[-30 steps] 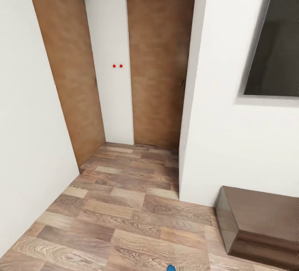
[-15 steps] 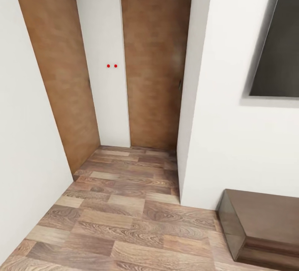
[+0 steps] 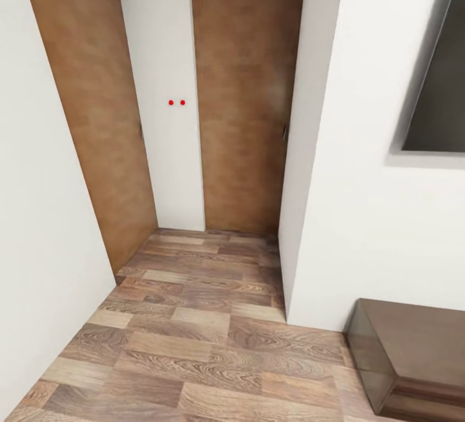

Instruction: In the bedroom, move the book from the bed onto either nightstand, and place the two sandals side by side next to the bed.

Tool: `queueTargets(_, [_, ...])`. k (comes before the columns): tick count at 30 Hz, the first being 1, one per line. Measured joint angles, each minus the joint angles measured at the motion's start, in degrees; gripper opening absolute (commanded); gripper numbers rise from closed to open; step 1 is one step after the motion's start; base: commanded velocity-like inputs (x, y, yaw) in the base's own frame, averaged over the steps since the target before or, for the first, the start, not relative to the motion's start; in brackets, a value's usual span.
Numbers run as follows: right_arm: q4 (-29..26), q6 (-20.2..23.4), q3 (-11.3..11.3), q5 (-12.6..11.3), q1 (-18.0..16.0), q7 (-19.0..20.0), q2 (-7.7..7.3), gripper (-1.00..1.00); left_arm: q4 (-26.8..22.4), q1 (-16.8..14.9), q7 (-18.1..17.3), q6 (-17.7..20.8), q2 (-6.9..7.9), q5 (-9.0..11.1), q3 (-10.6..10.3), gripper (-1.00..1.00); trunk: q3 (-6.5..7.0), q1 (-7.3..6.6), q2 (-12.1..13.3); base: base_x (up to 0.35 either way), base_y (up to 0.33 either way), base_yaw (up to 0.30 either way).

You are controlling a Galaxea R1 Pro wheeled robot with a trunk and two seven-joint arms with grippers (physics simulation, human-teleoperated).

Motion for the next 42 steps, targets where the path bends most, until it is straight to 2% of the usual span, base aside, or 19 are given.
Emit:
queueTargets(15, [0.0, 0.0, 0.0, 0.0, 0.0, 0.0, 0.03, 1.0, 0.0, 0.0, 0.1, -0.1, -0.02, 0.0, 0.0, 1.0, 0.0, 0.0, 0.0, 0.095, 0.059, 0.0])
queueTargets(42, [-0.5, 0.0, 0.1, 0.0, 0.0, 0.0, 0.03, 1.0, 0.0, 0.0, 0.0, -1.2, 0.03, 0.0, 0.0, 1.0, 0.0, 0.01, 0.0, 0.007, 0.018, 0.0])
